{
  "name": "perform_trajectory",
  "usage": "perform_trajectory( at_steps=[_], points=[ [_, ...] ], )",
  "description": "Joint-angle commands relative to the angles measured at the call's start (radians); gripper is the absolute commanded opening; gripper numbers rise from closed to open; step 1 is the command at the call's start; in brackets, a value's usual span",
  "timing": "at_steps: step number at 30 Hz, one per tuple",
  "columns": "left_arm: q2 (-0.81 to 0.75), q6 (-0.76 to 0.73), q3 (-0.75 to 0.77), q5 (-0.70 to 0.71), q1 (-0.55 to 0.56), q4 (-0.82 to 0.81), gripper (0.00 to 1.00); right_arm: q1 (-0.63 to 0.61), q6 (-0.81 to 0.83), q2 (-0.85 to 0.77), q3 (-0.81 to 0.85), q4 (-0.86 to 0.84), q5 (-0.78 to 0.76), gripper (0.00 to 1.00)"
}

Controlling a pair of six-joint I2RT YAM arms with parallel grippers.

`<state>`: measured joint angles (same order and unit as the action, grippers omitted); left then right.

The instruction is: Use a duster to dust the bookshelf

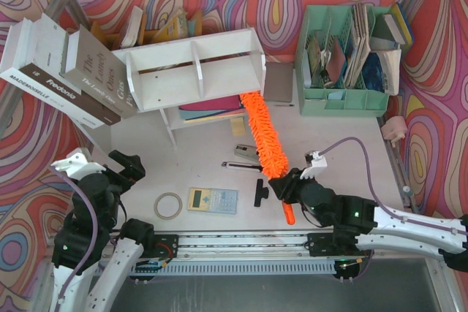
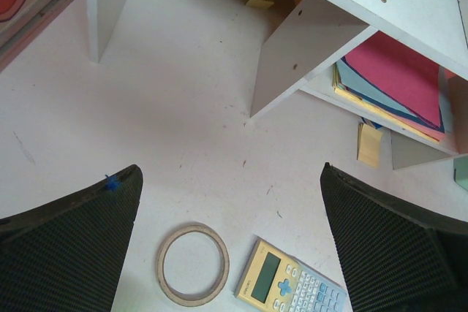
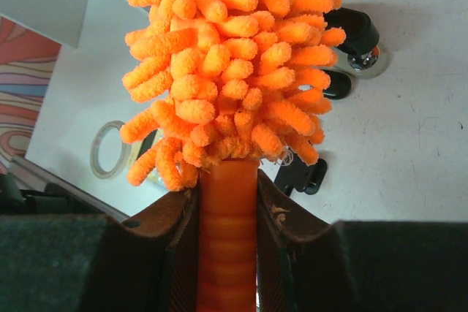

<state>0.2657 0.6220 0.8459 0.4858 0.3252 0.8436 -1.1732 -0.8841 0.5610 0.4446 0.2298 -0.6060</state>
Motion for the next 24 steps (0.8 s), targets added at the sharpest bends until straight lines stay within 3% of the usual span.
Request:
perform_trajectory(
  at_steps=[1,10,24],
  points=[
    [-0.001,0.005,-0.016,-0.007,-0.006,-0.002,0.98,-0.003,-0.028,0.053,0.035,-0.052,-0.048,0.00],
    [0.001,0.005,-0.016,-0.009,-0.005,-0.003,0.98,-0.003,-0.162,0.107,0.036,0.035,-0.059,0.00],
    [-0.002,0.004,-0.016,-0.009,-0.006,-0.003,0.98,-0.003,0.023,0.088,0.109,-0.081,-0.028,0.00]
  ],
)
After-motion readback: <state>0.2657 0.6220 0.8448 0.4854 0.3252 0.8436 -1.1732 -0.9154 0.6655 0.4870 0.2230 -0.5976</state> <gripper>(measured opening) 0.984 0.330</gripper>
